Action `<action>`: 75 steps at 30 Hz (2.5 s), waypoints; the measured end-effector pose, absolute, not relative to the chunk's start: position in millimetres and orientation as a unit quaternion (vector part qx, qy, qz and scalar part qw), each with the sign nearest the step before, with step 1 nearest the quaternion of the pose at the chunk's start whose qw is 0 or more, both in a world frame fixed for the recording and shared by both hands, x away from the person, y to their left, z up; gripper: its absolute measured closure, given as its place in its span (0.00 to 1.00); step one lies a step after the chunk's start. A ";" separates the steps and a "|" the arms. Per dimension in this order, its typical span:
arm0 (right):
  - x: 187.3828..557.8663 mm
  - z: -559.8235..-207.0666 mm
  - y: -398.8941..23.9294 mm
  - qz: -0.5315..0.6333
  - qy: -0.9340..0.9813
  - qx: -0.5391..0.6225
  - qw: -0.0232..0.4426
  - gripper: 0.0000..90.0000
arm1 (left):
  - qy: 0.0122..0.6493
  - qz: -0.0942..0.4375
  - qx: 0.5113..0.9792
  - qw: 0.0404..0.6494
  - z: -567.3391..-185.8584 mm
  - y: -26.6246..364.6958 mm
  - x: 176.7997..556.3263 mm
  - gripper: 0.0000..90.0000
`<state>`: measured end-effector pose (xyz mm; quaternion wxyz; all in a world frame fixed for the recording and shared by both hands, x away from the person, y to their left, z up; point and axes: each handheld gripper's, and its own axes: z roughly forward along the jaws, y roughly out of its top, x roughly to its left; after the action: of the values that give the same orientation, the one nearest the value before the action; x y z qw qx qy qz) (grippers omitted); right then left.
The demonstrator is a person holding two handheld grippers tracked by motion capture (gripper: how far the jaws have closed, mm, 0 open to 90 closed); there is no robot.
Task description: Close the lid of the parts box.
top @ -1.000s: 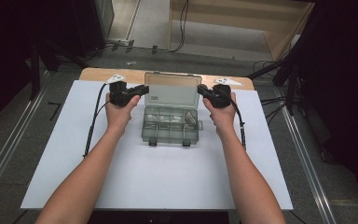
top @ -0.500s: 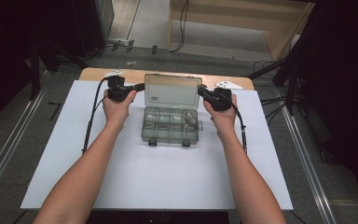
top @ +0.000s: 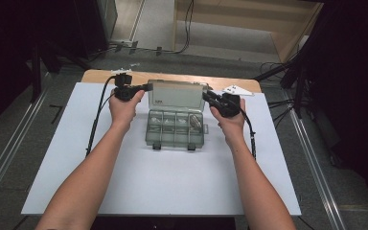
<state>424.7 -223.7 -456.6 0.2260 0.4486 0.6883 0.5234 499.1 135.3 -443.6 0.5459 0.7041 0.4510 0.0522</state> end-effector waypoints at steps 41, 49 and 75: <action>358.6 -468.2 -227.7 0.536 0.684 0.459 0.182 0.97 | 0.360 0.066 0.746 0.557 -461.4 145.4 407.7 1.00; 340.3 -483.3 -223.2 0.517 0.697 0.462 0.185 0.97 | 0.357 0.077 0.759 0.539 -475.3 144.0 382.7 1.00; 309.3 -506.2 -206.0 0.496 0.717 0.452 0.190 0.98 | 0.362 0.082 0.766 0.526 -498.8 139.9 351.9 1.00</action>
<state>309.3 -206.0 -506.2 0.1902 0.4522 0.7166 0.4958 351.9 139.9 -498.8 0.5258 0.7655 0.3618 0.0817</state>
